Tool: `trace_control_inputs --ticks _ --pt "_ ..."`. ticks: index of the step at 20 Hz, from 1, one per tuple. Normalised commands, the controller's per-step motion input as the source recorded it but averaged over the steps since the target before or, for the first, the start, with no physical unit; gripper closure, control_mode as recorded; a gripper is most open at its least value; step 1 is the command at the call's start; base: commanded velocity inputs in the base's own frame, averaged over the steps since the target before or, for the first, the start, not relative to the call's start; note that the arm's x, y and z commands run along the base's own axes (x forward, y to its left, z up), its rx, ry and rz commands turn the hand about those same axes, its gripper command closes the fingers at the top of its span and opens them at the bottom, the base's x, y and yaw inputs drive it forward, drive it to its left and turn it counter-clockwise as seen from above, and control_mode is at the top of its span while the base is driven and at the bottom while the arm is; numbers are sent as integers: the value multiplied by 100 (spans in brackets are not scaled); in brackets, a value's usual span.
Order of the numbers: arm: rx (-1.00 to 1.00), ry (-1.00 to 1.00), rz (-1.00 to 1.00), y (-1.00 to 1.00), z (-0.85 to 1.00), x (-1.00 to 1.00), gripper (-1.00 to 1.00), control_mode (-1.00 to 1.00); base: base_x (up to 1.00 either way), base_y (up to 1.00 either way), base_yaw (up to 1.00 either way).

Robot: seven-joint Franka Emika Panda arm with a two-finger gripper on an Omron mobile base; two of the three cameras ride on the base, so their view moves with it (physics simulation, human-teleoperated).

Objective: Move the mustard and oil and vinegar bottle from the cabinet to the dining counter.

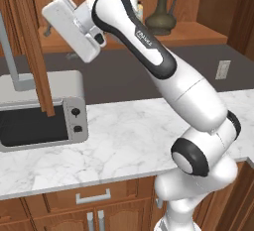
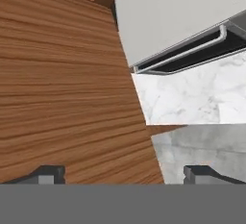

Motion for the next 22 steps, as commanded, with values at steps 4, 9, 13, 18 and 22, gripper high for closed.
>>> trace_control_inputs --ticks 4,9,13,18,22 --pt "-9 -6 -18 -61 -9 -8 -100 -100 0 0 0" --pt "-17 -14 -14 -66 0 -13 -100 -100 0 0 0" --pt "-20 -12 -12 -65 0 -13 -100 -100 0 0 0" --pt "-25 -9 -13 -59 0 -12 -100 -100 0 0 0" --pt "-29 -11 -13 -55 0 -10 -100 -100 0 0 0"
